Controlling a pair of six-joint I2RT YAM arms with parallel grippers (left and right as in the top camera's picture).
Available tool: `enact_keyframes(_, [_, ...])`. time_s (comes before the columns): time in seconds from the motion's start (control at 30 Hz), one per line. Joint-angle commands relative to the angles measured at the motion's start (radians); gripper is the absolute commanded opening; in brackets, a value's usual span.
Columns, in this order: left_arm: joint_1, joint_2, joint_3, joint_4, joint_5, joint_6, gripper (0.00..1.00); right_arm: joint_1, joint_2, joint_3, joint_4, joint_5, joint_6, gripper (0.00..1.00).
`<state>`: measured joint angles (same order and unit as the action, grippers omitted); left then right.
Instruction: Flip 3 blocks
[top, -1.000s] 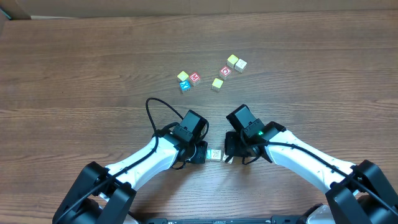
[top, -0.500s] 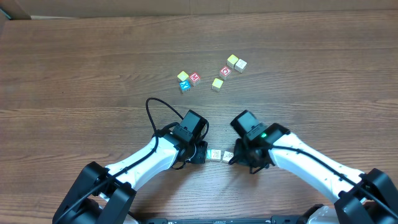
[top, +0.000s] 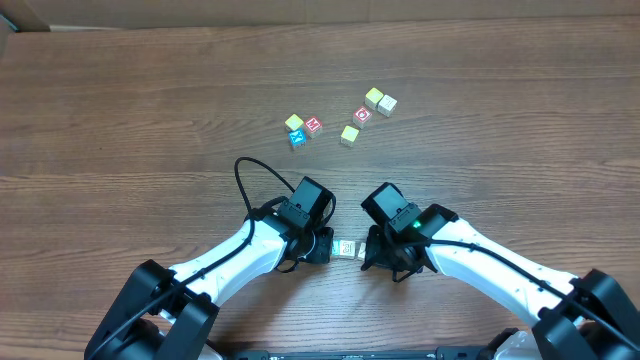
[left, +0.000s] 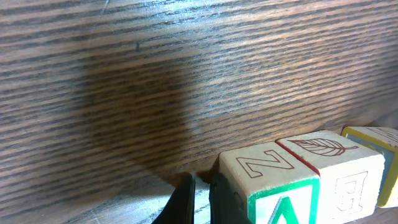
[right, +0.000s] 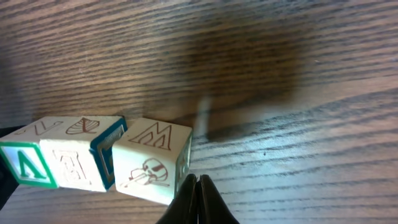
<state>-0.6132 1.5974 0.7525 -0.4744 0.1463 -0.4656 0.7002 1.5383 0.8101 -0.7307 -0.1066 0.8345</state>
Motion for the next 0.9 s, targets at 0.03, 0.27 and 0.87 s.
enact_keyframes(0.03, [0.004, 0.018, -0.003, -0.011, 0.004, -0.002, 0.04, 0.0, 0.044, -0.007, 0.017, 0.004, 0.008, 0.04])
enact_keyframes(0.27, [0.004, 0.018, -0.003, -0.011, 0.004, -0.002, 0.04, 0.0, 0.05, -0.007, 0.05, 0.0, 0.007, 0.04])
enact_keyframes(0.87, [0.004, 0.018, -0.003, -0.011, 0.004, 0.006, 0.04, 0.0, 0.05, -0.007, 0.098, -0.024, 0.007, 0.04])
